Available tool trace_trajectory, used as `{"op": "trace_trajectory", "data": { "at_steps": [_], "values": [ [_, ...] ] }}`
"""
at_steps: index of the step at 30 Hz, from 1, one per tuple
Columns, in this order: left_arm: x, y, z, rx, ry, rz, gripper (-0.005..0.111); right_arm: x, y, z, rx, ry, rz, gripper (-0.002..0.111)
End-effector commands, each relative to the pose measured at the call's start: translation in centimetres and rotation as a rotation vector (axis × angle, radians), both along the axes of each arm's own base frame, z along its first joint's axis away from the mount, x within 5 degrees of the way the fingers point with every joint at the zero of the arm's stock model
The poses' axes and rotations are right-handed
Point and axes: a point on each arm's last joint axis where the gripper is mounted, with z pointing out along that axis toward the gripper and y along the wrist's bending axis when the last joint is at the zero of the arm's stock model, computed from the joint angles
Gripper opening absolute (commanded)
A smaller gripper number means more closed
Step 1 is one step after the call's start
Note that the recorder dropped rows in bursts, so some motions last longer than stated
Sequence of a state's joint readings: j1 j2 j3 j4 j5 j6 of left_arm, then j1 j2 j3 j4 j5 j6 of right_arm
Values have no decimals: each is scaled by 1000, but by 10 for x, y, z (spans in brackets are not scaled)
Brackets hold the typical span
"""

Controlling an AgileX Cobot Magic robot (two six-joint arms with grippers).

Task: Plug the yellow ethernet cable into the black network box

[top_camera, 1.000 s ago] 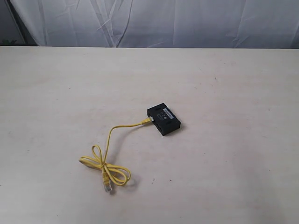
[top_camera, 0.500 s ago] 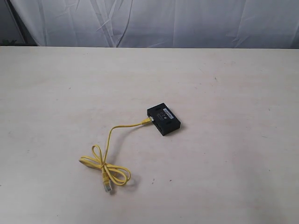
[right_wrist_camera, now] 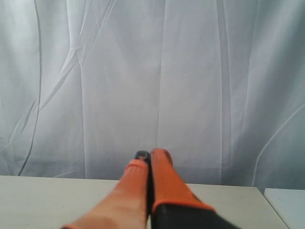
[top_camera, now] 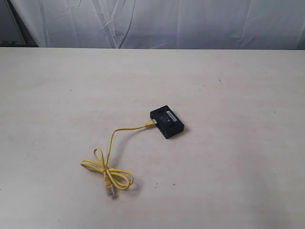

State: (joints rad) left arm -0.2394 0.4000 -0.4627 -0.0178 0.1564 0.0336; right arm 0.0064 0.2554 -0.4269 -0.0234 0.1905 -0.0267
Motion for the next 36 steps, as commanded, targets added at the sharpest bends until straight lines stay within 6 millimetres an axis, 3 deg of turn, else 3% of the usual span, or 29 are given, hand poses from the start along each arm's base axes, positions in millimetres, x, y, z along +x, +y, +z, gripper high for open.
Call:
{"op": "trace_trajectory", "data": {
  "at_steps": [1, 6, 13, 22, 36],
  "values": [
    [-9, 9, -8, -9, 11, 77, 0, -1, 0, -1, 1, -5, -6, -1],
    [-14, 12, -33, -38, 17, 111, 0, -1, 0, -1, 1, -5, -6, -1],
    [-21, 17, -84, -107, 69, 187, 0, -1, 0, 0, 1, -11, -6, -1],
    [-29, 22, -124, -157, 82, 256, 0, -1, 0, 0, 1, -11, -6, -1],
    [-32, 22, -135, -117, 150, 277, 0, -1, 0, 0, 1, -11, -6, -1]
  ]
}}
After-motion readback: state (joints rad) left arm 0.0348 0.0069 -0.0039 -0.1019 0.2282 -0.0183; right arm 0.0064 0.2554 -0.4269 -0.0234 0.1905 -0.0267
